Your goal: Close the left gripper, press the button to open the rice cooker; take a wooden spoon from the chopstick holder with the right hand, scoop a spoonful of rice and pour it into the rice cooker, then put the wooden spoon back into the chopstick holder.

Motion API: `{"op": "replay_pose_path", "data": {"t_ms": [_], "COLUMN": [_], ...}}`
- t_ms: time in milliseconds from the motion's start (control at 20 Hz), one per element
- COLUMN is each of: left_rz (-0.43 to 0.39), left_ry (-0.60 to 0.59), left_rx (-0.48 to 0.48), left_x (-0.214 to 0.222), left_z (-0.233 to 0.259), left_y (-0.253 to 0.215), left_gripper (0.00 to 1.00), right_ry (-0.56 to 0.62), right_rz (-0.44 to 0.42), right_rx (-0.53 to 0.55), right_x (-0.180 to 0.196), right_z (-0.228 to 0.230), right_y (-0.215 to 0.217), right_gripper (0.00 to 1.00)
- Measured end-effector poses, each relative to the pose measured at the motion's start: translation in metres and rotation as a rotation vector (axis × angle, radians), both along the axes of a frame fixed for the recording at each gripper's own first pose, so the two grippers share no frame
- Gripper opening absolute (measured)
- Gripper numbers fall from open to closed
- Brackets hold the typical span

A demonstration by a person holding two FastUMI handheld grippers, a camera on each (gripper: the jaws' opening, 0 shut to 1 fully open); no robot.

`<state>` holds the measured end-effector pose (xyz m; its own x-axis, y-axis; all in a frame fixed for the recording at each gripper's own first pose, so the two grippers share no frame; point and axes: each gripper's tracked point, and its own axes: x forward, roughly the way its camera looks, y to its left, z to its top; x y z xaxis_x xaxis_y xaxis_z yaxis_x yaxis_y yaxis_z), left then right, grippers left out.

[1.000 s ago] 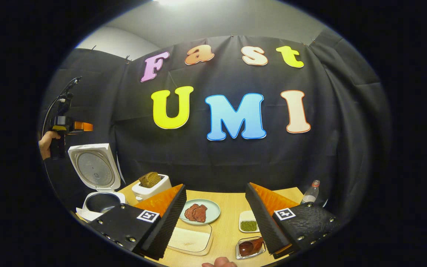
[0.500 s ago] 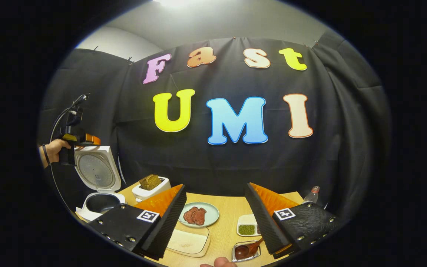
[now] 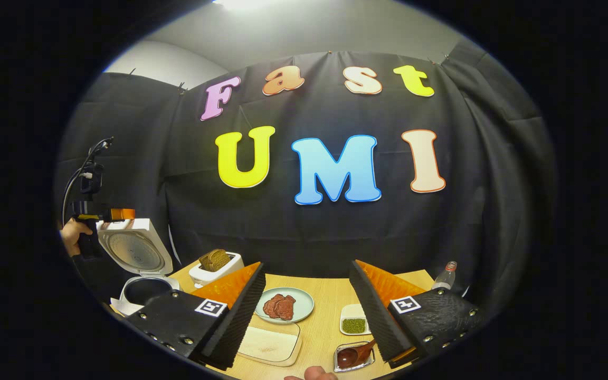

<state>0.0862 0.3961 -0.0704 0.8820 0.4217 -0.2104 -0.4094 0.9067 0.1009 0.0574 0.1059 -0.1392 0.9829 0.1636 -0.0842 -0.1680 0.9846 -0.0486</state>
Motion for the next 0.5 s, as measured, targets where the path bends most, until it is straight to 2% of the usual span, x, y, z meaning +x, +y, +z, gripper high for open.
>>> {"op": "replay_pose_path", "data": {"t_ms": [150,250,300,350,400,450,500], "left_rz": [-0.004,0.002,0.003,0.004,0.004,0.003,0.0], "left_ry": [-0.009,0.008,0.016,0.021,0.025,0.028,0.037], "left_rx": [0.005,0.002,-0.003,-0.009,-0.011,-0.009,-0.009], "left_x": [-0.026,-0.042,-0.051,-0.058,-0.068,-0.074,-0.077], "left_z": [-0.016,-0.035,-0.044,-0.053,-0.064,-0.071,-0.08], "left_y": [-0.021,-0.033,-0.04,-0.046,-0.051,-0.057,-0.06], "left_gripper": [0.98,0.89,0.94,0.94,0.89,0.93,0.92], "right_ry": [-0.003,0.002,0.007,0.01,0.008,0.005,0.004], "right_rz": [0.02,0.038,0.046,0.051,0.057,0.064,0.071], "right_rx": [-0.014,-0.029,-0.03,-0.028,-0.025,-0.028,-0.036], "right_x": [0.0,0.0,0.0,0.001,0.001,0.001,0.0], "right_z": [0.0,-0.002,-0.004,-0.004,-0.003,-0.002,-0.002], "right_y": [0.011,0.02,0.024,0.028,0.032,0.035,0.038], "right_gripper": [0.97,0.97,0.97,0.97,0.97,0.97,0.97]}}
